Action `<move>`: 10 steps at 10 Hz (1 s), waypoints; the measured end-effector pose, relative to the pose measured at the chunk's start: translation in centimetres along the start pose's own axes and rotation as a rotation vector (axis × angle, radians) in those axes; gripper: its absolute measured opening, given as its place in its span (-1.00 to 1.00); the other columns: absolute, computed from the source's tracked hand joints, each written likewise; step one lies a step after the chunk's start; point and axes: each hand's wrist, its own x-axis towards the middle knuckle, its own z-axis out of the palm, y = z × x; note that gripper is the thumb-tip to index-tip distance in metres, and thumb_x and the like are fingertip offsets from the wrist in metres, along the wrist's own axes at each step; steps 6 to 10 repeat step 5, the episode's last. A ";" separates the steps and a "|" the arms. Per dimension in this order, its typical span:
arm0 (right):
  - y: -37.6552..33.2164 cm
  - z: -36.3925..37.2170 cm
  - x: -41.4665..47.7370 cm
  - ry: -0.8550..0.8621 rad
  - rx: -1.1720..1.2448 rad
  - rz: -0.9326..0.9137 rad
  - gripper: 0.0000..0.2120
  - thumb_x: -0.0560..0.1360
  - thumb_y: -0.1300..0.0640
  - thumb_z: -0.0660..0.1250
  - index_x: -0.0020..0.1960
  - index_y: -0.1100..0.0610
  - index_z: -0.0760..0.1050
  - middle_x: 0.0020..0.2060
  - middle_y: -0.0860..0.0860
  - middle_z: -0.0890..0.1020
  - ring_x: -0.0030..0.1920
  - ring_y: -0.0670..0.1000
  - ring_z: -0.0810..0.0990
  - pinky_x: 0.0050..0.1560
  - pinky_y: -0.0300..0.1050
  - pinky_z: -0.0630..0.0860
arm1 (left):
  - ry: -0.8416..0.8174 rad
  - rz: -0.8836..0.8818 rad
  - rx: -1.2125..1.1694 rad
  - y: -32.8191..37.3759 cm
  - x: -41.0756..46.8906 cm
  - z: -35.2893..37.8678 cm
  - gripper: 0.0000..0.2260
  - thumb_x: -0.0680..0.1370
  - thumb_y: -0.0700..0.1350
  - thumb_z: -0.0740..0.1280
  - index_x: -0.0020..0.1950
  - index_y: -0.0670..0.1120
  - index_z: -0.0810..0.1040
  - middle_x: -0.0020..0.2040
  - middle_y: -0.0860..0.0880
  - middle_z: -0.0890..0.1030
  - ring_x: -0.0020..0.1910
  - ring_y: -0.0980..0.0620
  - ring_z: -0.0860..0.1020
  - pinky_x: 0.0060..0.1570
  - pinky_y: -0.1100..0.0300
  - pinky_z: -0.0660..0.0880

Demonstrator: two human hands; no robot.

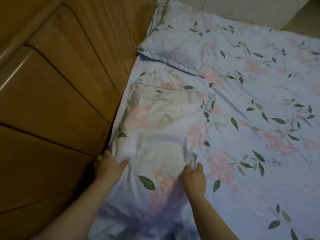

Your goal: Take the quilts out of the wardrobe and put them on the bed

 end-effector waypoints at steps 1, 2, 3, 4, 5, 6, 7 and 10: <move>1.3 0.8 -1.2 -0.036 -0.078 0.123 -0.43 0.57 0.06 0.20 0.47 0.26 0.12 0.37 0.31 0.34 0.34 0.31 0.35 0.28 0.13 0.34 | -0.056 0.110 0.012 -0.7 -1.5 1.2 -0.36 0.47 0.14 0.33 0.41 -0.17 0.26 0.41 -0.22 0.26 0.35 -0.24 0.29 0.29 -0.05 0.33; 1.8 1.0 -2.9 -0.069 -0.104 0.035 -0.43 0.58 0.06 0.19 0.49 0.25 0.09 0.44 0.28 0.25 0.42 0.27 0.27 0.37 0.11 0.26 | -0.106 0.185 -0.129 -0.9 -3.6 1.8 -0.48 0.50 0.04 0.32 0.39 -0.15 0.33 0.42 -0.16 0.32 0.36 -0.15 0.32 0.31 0.02 0.33; 1.7 0.7 -4.3 -0.116 -0.096 -0.015 -0.43 0.58 0.02 0.17 0.49 0.20 0.09 0.48 0.24 0.20 0.42 0.24 0.29 0.34 0.10 0.31 | -0.159 0.202 -0.206 -1.2 -5.2 2.0 -0.53 0.51 0.04 0.31 0.36 -0.10 0.36 0.38 -0.12 0.39 0.31 -0.11 0.38 0.24 0.05 0.40; 0.9 -0.2 -5.8 -0.110 -0.066 -0.076 -0.46 0.58 0.01 0.17 0.47 0.19 0.14 0.44 0.22 0.28 0.34 0.21 0.40 0.27 0.08 0.39 | -0.197 0.208 -0.277 -1.0 -6.3 1.3 -0.55 0.51 0.04 0.32 0.35 -0.08 0.36 0.36 -0.08 0.41 0.29 -0.08 0.42 0.20 0.05 0.45; -0.4 -1.7 -7.9 -0.076 0.003 -0.112 -0.49 0.57 0.01 0.18 0.46 0.17 0.19 0.38 0.20 0.36 0.28 0.18 0.46 0.24 0.08 0.43 | -0.170 0.226 -0.311 -0.5 -7.6 -0.4 -0.58 0.52 0.02 0.31 0.33 -0.08 0.38 0.34 -0.06 0.44 0.25 -0.06 0.44 0.17 0.07 0.47; -0.4 -1.7 -7.9 -0.076 0.003 -0.112 -0.49 0.57 0.01 0.18 0.46 0.17 0.19 0.38 0.20 0.36 0.28 0.18 0.46 0.24 0.08 0.43 | -0.170 0.226 -0.311 -0.5 -7.6 -0.4 -0.58 0.52 0.02 0.31 0.33 -0.08 0.38 0.34 -0.06 0.44 0.25 -0.06 0.44 0.17 0.07 0.47; -0.4 -1.7 -7.9 -0.076 0.003 -0.112 -0.49 0.57 0.01 0.18 0.46 0.17 0.19 0.38 0.20 0.36 0.28 0.18 0.46 0.24 0.08 0.43 | -0.170 0.226 -0.311 -0.5 -7.6 -0.4 -0.58 0.52 0.02 0.31 0.33 -0.08 0.38 0.34 -0.06 0.44 0.25 -0.06 0.44 0.17 0.07 0.47; -0.4 -1.7 -7.9 -0.076 0.003 -0.112 -0.49 0.57 0.01 0.18 0.46 0.17 0.19 0.38 0.20 0.36 0.28 0.18 0.46 0.24 0.08 0.43 | -0.170 0.226 -0.311 -0.5 -7.6 -0.4 -0.58 0.52 0.02 0.31 0.33 -0.08 0.38 0.34 -0.06 0.44 0.25 -0.06 0.44 0.17 0.07 0.47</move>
